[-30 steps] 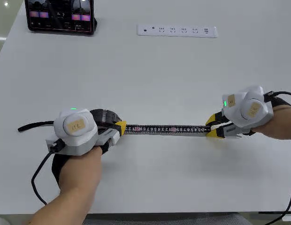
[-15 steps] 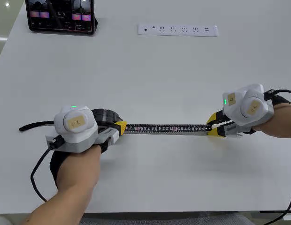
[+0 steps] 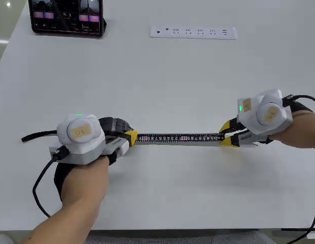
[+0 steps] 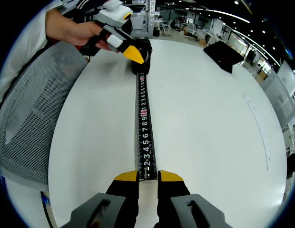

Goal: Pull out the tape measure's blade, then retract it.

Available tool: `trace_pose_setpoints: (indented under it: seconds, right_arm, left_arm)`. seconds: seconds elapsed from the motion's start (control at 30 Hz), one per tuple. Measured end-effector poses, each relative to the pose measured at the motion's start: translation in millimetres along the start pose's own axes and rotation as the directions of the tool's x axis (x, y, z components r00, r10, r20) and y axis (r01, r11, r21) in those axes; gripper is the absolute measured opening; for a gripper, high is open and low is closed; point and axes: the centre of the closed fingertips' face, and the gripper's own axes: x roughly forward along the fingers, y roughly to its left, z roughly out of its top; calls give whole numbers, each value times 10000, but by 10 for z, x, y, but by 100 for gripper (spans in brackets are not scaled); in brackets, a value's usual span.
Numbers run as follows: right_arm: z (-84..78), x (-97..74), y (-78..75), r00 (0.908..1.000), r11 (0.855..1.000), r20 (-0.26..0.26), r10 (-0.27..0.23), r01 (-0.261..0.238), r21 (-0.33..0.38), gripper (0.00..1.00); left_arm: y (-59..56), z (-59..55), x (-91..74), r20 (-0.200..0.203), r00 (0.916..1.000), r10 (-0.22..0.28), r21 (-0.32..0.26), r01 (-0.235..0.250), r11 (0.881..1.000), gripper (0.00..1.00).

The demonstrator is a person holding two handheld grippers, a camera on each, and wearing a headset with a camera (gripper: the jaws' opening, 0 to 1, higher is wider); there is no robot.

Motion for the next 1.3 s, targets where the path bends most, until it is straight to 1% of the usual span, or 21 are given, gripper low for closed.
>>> trace_pose_setpoints:
  seconds: [0.23, 0.4, 0.83, 1.3]
  right_arm:
    - [90, 21, -2, 9999, 10000, 123, 35, -34, -12, 10]
    - [164, 35, -5, 9995, 9999, 313, 90, -92, 43, 10]
    - [345, 125, -5, 9981, 9998, 575, 222, -222, -2, 10]
    - [466, 189, 5, 9959, 9996, 871, 258, -263, 56, 10]
  left_arm:
    - [8, 11, 3, -9, 9999, -127, -157, 127, 9998, 59]
    - [9, 13, 5, 2, 9998, -178, -263, 177, 9995, 59]
    - [-2, 18, 6, 57, 9995, -309, -367, 311, 9988, 59]
    - [-1, 5, -3, 117, 9991, -413, -510, 418, 9978, 59]
